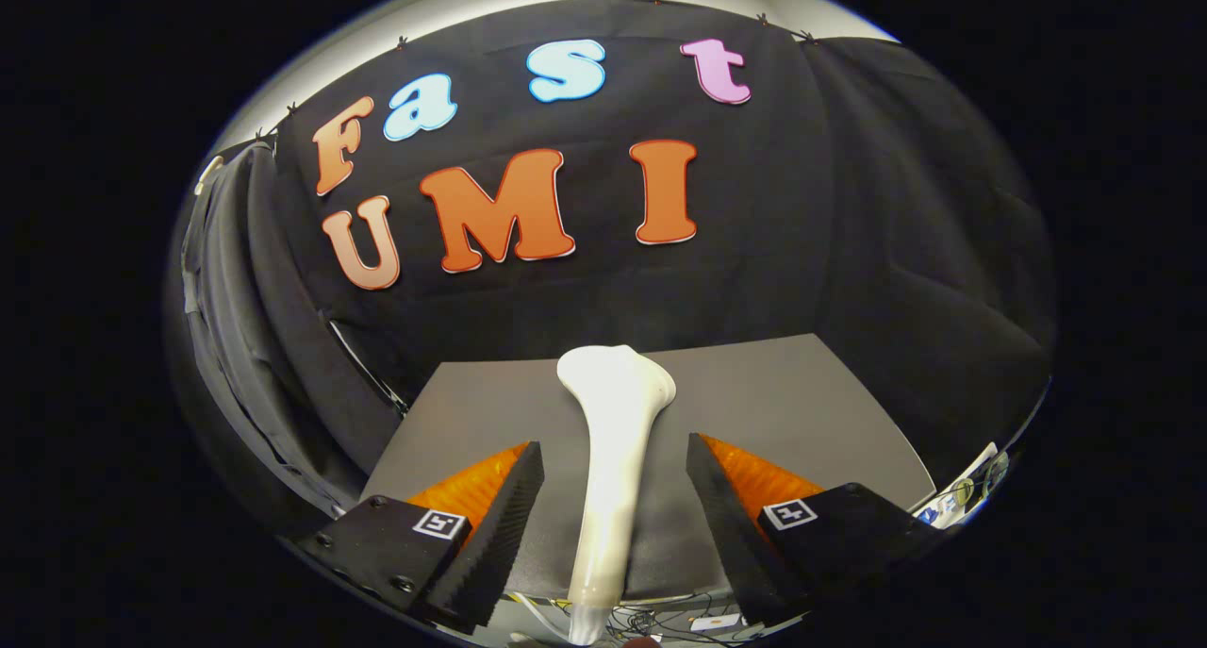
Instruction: Iron the clothes twice with a garment steamer, once on the left side and once on the right side.
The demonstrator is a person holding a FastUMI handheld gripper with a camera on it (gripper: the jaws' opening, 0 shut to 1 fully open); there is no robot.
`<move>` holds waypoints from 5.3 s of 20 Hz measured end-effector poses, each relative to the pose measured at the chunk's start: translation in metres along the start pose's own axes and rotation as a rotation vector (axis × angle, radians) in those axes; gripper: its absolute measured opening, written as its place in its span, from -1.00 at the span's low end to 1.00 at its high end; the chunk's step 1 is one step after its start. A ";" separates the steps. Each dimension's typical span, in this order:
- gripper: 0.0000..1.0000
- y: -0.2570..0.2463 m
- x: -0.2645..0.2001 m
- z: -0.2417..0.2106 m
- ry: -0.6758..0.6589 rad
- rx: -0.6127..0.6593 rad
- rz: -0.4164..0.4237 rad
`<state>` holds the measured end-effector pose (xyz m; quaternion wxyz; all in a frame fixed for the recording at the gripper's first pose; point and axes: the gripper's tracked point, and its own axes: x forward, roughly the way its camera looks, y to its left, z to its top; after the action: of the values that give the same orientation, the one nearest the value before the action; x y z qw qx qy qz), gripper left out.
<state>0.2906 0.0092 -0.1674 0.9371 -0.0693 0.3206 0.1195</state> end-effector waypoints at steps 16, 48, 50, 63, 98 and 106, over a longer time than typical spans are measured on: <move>0.14 -0.003 0.063 -0.023 0.223 -0.003 -0.018; 0.01 0.097 -0.122 0.019 -0.219 0.089 0.048; 0.01 0.126 -0.136 0.024 -0.250 0.098 0.057; 0.01 0.288 -0.161 0.018 -0.321 0.068 -0.001; 0.02 0.365 -0.042 -0.148 0.079 -0.062 -0.082; 0.02 0.367 -0.024 -0.211 0.185 -0.058 -0.074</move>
<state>0.0506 0.3142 -0.3373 0.9049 -0.1190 0.3992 0.0873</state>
